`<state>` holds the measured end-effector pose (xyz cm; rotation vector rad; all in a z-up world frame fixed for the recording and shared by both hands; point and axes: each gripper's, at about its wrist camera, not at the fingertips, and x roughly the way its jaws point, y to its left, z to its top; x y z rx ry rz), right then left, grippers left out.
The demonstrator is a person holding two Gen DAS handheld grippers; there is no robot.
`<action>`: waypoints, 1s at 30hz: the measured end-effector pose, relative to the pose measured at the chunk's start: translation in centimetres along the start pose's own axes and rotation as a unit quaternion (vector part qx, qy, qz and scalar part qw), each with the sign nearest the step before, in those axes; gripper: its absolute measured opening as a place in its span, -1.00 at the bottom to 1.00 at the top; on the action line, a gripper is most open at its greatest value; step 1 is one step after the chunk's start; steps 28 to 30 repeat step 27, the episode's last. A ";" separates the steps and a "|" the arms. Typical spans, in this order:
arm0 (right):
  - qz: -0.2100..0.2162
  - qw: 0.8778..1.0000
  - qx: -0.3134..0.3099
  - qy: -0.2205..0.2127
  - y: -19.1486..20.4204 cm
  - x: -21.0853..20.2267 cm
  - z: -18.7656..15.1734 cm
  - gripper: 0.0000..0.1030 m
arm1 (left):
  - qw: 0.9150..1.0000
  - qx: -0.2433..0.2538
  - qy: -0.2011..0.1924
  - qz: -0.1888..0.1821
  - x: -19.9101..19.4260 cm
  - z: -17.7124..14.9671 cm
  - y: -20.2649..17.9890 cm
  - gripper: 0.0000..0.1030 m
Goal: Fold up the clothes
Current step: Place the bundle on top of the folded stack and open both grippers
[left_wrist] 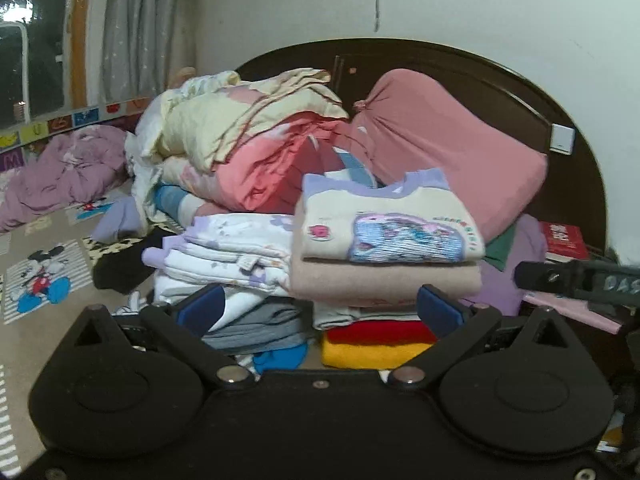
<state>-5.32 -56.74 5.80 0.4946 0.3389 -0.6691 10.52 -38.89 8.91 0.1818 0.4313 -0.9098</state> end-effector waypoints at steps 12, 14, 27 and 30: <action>-0.006 1.000 -0.021 0.011 0.7 -2.6 -0.3 1.00 | 1.000 -0.015 0.013 0.008 -1.6 -0.4 -1.1 1.00; -0.006 1.000 -0.024 0.010 0.8 -2.9 -0.3 1.00 | 1.000 -0.014 0.013 0.011 -1.8 -0.4 -1.2 1.00; 0.002 0.999 -0.032 0.014 1.4 -4.5 -0.6 1.00 | 1.000 -0.016 0.019 -0.001 -2.2 -1.4 -1.5 1.00; 0.002 0.999 -0.032 0.014 1.4 -4.5 -0.6 1.00 | 1.000 -0.016 0.019 -0.001 -2.2 -1.4 -1.5 1.00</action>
